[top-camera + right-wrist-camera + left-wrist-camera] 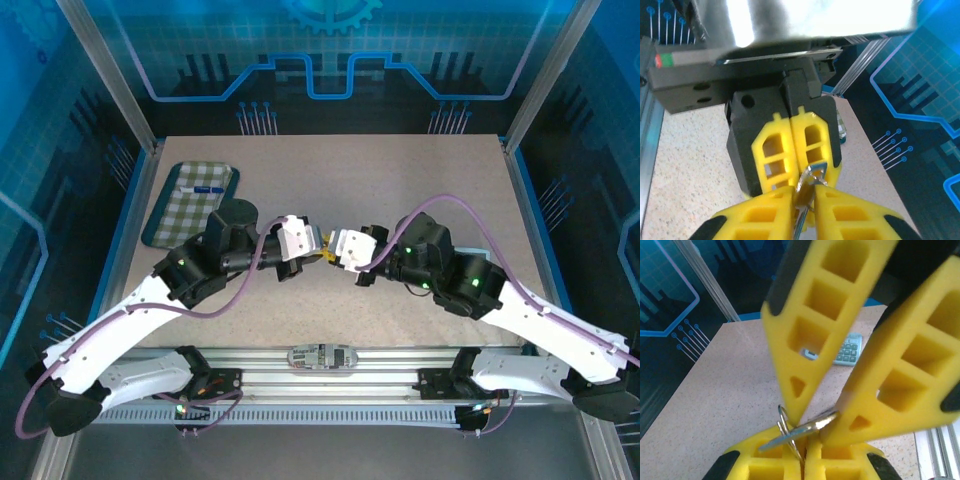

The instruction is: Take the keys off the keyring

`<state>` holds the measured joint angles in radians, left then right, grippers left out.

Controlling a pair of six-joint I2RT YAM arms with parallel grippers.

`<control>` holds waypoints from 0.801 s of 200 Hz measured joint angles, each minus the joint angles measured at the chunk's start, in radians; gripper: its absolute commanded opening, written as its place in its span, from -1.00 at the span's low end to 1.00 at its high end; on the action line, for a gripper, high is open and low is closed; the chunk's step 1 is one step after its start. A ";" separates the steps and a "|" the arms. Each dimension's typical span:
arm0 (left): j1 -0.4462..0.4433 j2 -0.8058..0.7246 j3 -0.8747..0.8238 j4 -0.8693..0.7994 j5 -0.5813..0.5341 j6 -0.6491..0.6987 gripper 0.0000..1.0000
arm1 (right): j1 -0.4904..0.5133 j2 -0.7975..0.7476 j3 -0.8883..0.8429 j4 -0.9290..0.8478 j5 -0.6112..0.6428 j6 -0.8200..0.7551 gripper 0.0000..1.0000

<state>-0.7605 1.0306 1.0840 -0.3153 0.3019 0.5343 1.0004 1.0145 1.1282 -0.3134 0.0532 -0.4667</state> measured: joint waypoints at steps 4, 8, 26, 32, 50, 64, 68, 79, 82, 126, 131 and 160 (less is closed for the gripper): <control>0.000 0.000 0.000 -0.001 0.000 0.000 -1.00 | 0.000 -0.001 -0.004 0.006 0.001 0.011 -0.50; 0.000 0.000 0.000 0.000 -0.002 0.000 -1.00 | -0.001 -0.001 -0.007 0.016 0.003 0.016 -0.51; 0.000 0.000 0.000 0.001 -0.012 0.000 -1.00 | -0.002 -0.001 -0.017 0.039 0.010 0.042 -0.68; 0.000 0.001 0.000 0.003 -0.015 0.000 -1.00 | -0.002 0.000 -0.017 0.044 0.011 0.054 -0.72; 0.000 0.001 0.000 0.008 -0.019 -0.002 -1.00 | -0.002 0.005 -0.017 0.065 0.016 0.067 -0.79; 0.001 0.001 0.000 0.008 -0.029 -0.004 -1.00 | -0.002 0.006 -0.017 0.072 0.022 0.076 -0.82; 0.001 0.001 0.000 0.008 -0.032 -0.004 -1.00 | -0.002 0.007 -0.017 0.072 0.023 0.079 -0.84; 0.001 0.000 0.000 0.008 -0.042 -0.005 -1.00 | -0.002 0.008 -0.017 0.075 0.032 0.084 -0.87; 0.001 -0.001 0.000 0.008 -0.044 -0.005 -1.00 | -0.002 0.008 -0.017 0.076 0.036 0.086 -0.87; 0.000 -0.017 -0.001 0.029 -0.060 -0.008 -0.87 | -0.007 -0.006 -0.021 0.100 0.048 0.102 -1.00; 0.000 -0.018 -0.003 0.037 -0.061 -0.011 -0.73 | -0.007 -0.008 -0.021 0.103 0.048 0.106 -1.00; -0.008 -0.040 -0.051 0.112 -0.067 -0.040 -0.42 | -0.023 -0.006 -0.002 0.089 0.040 0.135 -1.00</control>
<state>-0.7689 0.9905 1.0328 -0.2031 0.2348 0.4946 0.9771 1.0084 1.1263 -0.2245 0.0937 -0.3321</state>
